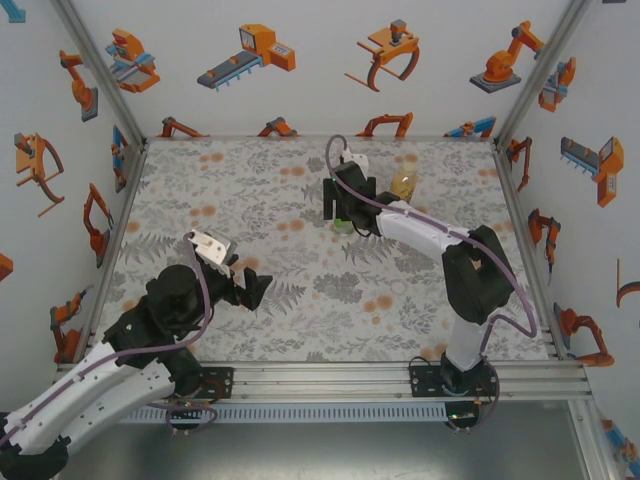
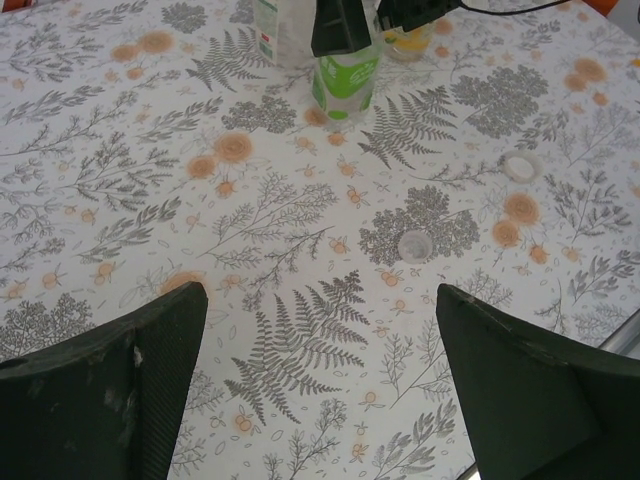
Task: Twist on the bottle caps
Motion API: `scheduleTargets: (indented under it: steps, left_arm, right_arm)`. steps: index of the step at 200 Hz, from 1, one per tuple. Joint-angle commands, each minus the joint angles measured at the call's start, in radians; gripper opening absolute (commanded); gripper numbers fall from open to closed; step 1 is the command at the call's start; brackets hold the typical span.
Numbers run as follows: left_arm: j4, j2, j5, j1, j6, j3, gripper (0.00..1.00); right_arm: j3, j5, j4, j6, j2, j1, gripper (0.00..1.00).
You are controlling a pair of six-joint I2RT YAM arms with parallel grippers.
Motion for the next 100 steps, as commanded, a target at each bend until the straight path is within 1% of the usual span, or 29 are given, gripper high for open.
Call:
scheduleTargets:
  steps: [1, 35, 72, 100]
  left_arm:
    - [0.0, 0.003, -0.026, 0.007, -0.009, -0.007, 0.88]
    - [-0.007, 0.003, -0.032, 0.007, -0.008, -0.011, 0.88]
    - [-0.014, -0.004, -0.032, 0.008, -0.005, -0.01, 0.88]
    - [-0.019, -0.014, -0.022, 0.01, -0.01, -0.008, 0.88]
  right_arm:
    - [0.017, 0.031, 0.068, -0.016, 0.022, 0.004, 0.69]
    - [-0.016, 0.043, 0.134, -0.027, 0.046, 0.004, 0.62]
    - [-0.032, 0.039, 0.137, -0.021, 0.045, 0.004, 0.55]
    - [-0.043, 0.034, 0.124, -0.023, 0.012, 0.004, 0.51]
